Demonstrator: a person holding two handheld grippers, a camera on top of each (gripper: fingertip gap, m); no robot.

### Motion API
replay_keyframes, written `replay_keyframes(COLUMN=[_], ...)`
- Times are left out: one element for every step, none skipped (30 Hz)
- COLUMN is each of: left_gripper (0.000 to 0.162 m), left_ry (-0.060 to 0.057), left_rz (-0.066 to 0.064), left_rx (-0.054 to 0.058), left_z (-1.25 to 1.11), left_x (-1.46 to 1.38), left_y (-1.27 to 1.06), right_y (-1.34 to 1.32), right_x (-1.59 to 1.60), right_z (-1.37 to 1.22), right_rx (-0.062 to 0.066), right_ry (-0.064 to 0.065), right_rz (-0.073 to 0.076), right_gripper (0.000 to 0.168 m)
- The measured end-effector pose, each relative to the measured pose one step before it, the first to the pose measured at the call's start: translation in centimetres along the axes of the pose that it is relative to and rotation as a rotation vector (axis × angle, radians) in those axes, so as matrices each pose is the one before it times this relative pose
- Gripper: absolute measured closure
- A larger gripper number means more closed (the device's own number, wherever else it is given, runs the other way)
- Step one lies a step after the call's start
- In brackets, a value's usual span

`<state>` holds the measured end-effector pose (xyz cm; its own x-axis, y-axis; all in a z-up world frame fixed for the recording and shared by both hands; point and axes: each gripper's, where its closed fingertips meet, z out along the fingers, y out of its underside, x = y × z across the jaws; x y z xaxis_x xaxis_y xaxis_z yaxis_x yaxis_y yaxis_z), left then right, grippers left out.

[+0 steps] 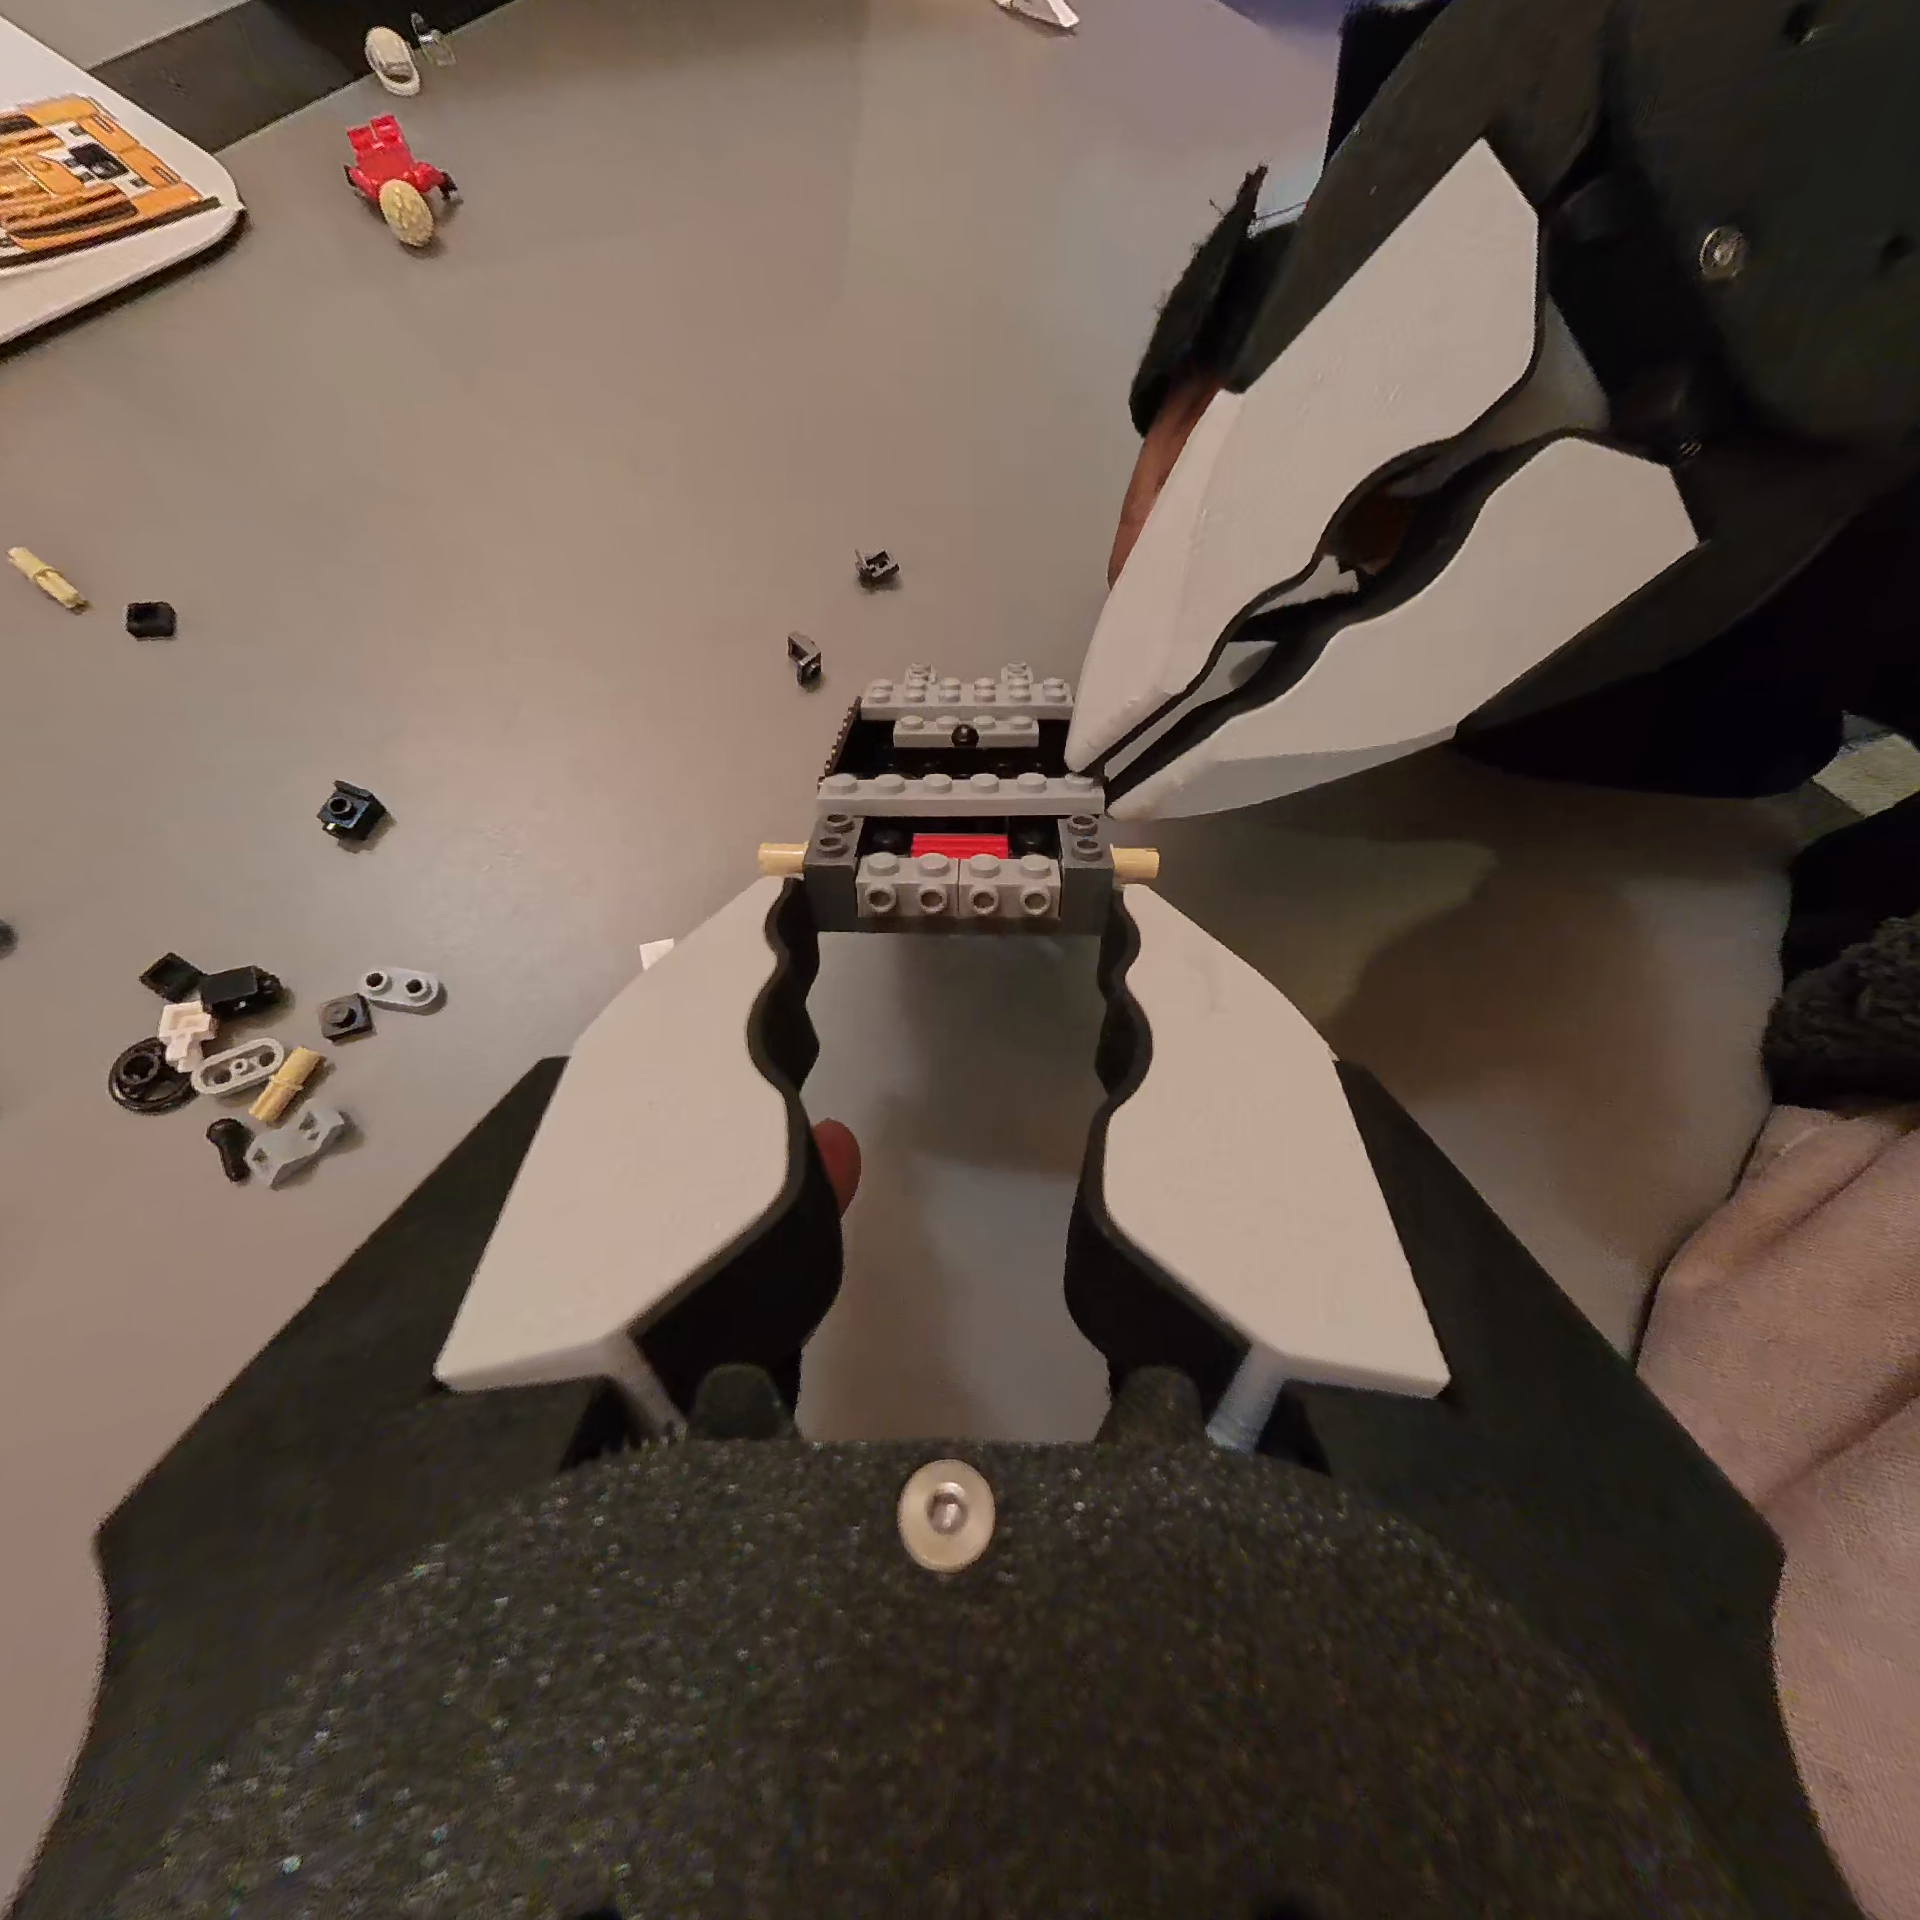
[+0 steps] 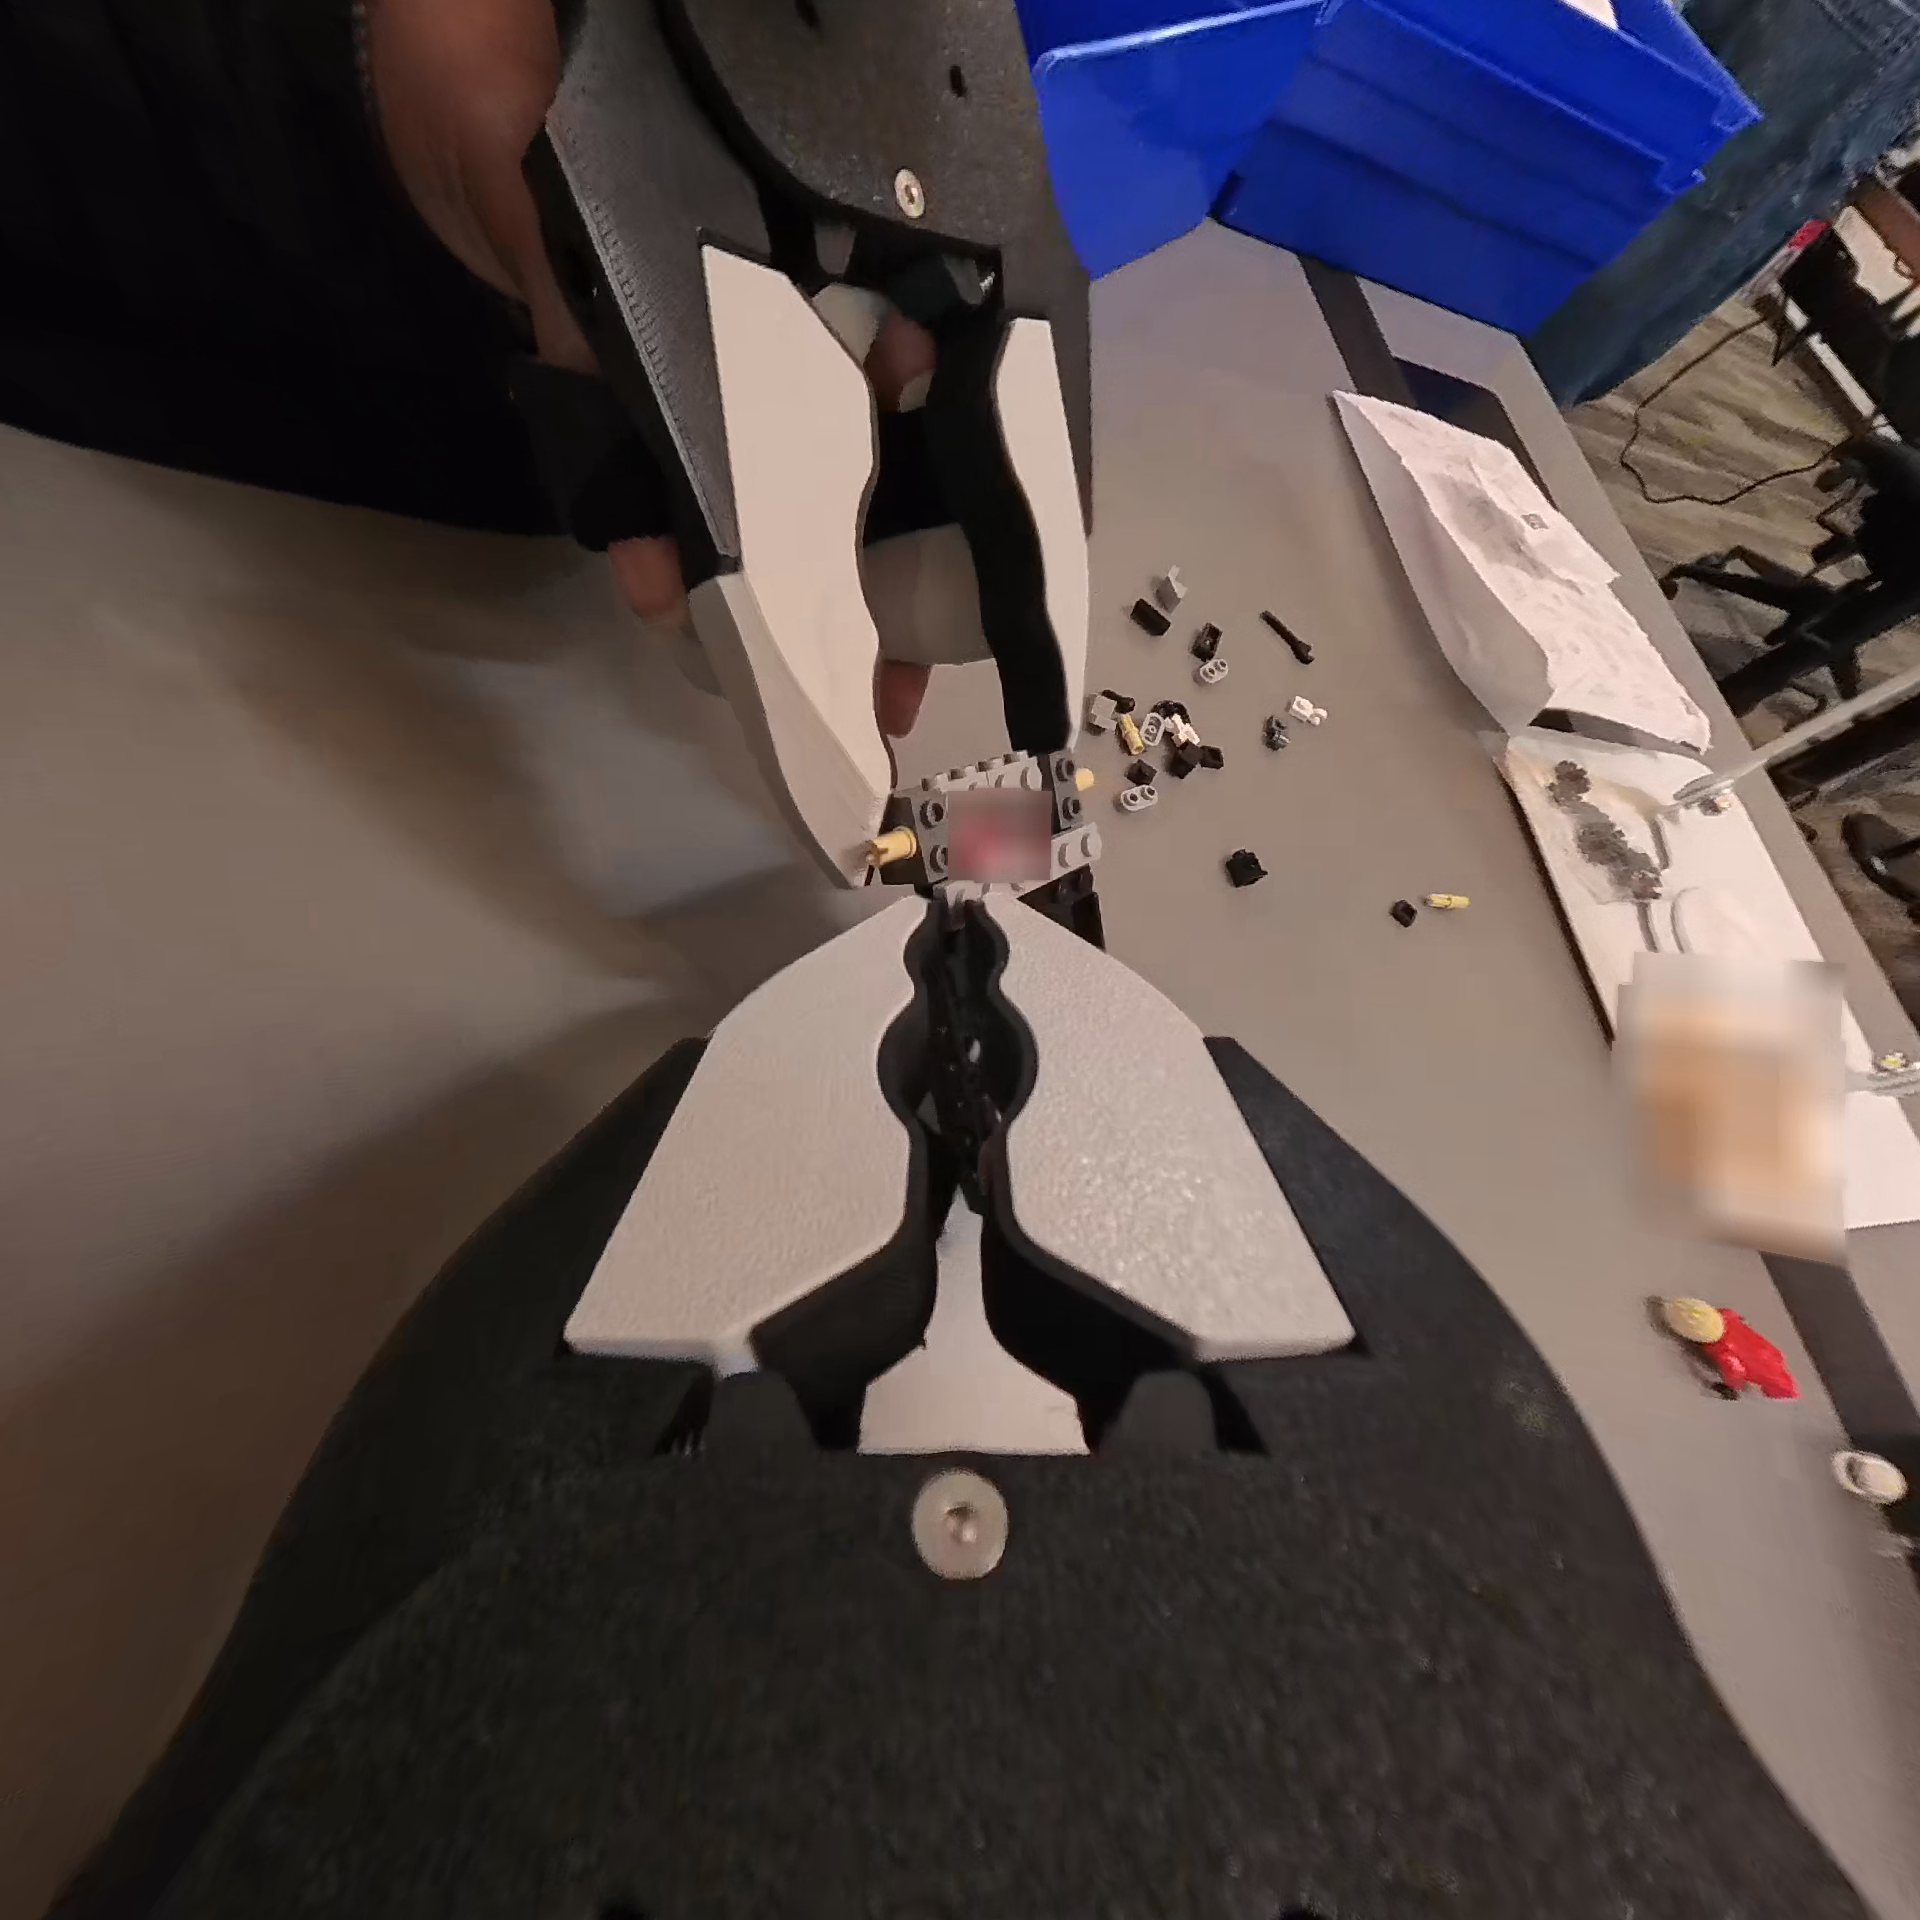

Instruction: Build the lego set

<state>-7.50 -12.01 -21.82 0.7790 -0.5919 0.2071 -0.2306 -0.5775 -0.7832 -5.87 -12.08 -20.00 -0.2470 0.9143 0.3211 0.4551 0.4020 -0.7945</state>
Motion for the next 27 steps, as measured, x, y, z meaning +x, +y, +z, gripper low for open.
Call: replay_keyframes(left_gripper=[0.109, 0.109, 0.109, 0.109, 0.109, 0.109, 0.109, 0.109, 0.109, 0.109, 0.109, 0.109, 0.109, 0.109, 0.109, 0.109, 0.109, 0.109, 0.109, 0.109, 0.109, 0.109, 0.109, 0.109, 0.109, 0.109, 0.109], left_ry=[0.0011, -0.0076, -0.0017, 0.0151, 0.0281, 0.0171, -0.0056, -0.0129, -0.0066, -0.0057, -0.0104, -0.0113, -0.0113, -0.016, -0.0149, -0.0182, -0.0268, -0.029, -0.0341, -0.0359, -0.0377, -0.0363, -0.0368, -0.0355, -0.0257, -0.0159, -0.0103], left_rz=[-0.0022, -0.0001, 0.0086, -0.004, -0.0158, -0.0053, 0.0067, 0.0058, 0.003, 0.01, 0.0182, 0.0231, 0.0263, 0.026, 0.0346, 0.0387, 0.042, 0.0501, 0.0491, 0.0487, 0.0511, 0.0507, 0.0537, 0.0526, 0.0409, 0.0325, 0.0256], left_rx=[-0.0015, -0.0084, -0.016, -0.0048, 0.0118, 0.0053, -0.0036, -0.0049, 0.0005, 0.0058, 0.0063, 0.0062, 0.0078, 0.0037, 0.0076, 0.0093, 0.0045, 0.0051, 0.0034, 0.0016, 0.0023, -0.0011, -0.0051, -0.0044, -0.0072, -0.0088, -0.0084], left_z=[0.064, 0.054, 0.066, 0.102, 0.094, 0.099, 0.09, 0.088, 0.039, -0.013, -0.023, -0.008, 0.006, 0.006, -0.015, -0.019, -0.012, -0.011, -0.026, -0.037, -0.041, -0.03, 0.016, 0.019, 0.02, 0.037, 0.048], left_x=[-0.029, -0.204, -0.128, 0.131, 0.377, 0.3, -0.001, -0.175, -0.105, 0.0, 0.053, 0.083, 0.103, 0.037, 0.096, 0.073, -0.01, -0.009, -0.044, -0.067, -0.089, -0.064, -0.056, -0.061, -0.011, 0.048, 0.081], left_y=[0.05, 0.173, 0.339, 0.201, -0.108, -0.119, 0.01, 0.069, 0.005, -0.122, -0.152, -0.153, -0.154, -0.127, -0.196, -0.216, -0.168, -0.159, -0.167, -0.164, -0.194, -0.134, -0.045, -0.025, 0.003, 0.032, 0.081], right_y=[0.015, 0.049, 0.082, 0.18, 0.149, 0.08, -0.155, -0.055, 0.273, 0.095, -0.071, 0.011, -0.069, -0.165, -0.062, 0.057, 0.062, -0.026, 0.024, 0.02, -0.047, 0.016, -0.054, -0.073, 0.015, 0.113, 0.156], right_x=[0.06, 0.135, 0.854, 0.554, 0.096, -0.106, -0.306, -0.373, -0.105, -0.045, -0.163, -0.186, -0.151, 0.082, 0.287, 0.28, 0.173, -0.02, -0.066, -0.088, 0.059, 0.101, 0.071, 0.144, 0.058, 0.06, 0.059], right_z=[-0.053, -0.117, -0.296, -0.348, -0.191, -0.041, -0.053, -0.026, 0.096, 0.099, 0.106, 0.158, 0.116, 0.04, 0.018, 0.049, 0.092, 0.113, 0.139, 0.13, 0.074, 0.06, 0.017, -0.007, 0.021, 0.054, 0.044], right_rx=[0.0114, 0.009, 0.0125, 0.0064, 0.0023, 0.0029, 0.0147, 0.005, -0.0188, 0.0002, 0.0109, 0.0029, 0.0091, 0.0164, 0.0069, -0.005, -0.0079, -0.0068, -0.0117, -0.0133, -0.008, -0.0133, -0.005, -0.0012, -0.0025, -0.0052, -0.003], right_ry=[0.0006, 0.0054, 0.0437, 0.0112, -0.0043, 0.0039, -0.0047, -0.0193, -0.0079, -0.0041, -0.02, -0.0326, -0.0397, -0.0281, -0.0132, -0.0088, -0.0082, -0.0168, -0.0166, -0.0137, 0.0017, 0.0063, 0.0058, 0.0088, 0.0031, 0.0033, 0.0039], right_rz=[0.0153, 0.0148, 0.0163, 0.0208, 0.0142, -0.0075, -0.005, 0.0149, 0.028, 0.0289, 0.0523, 0.0739, 0.0839, 0.0812, 0.0738, 0.0587, 0.0536, 0.0544, 0.0531, 0.0403, 0.0276, 0.0226, 0.0176, 0.0157, 0.0137, 0.0071, -0.0005], right_gripper=[0.166, 0.167, 0.168, 0.168, 0.168, 0.168, 0.168, 0.168, 0.168, 0.168, 0.166, 0.159, 0.153, 0.151, 0.15, 0.15, 0.15, 0.151, 0.152, 0.151, 0.153, 0.153, 0.154, 0.155, 0.156, 0.156, 0.156])
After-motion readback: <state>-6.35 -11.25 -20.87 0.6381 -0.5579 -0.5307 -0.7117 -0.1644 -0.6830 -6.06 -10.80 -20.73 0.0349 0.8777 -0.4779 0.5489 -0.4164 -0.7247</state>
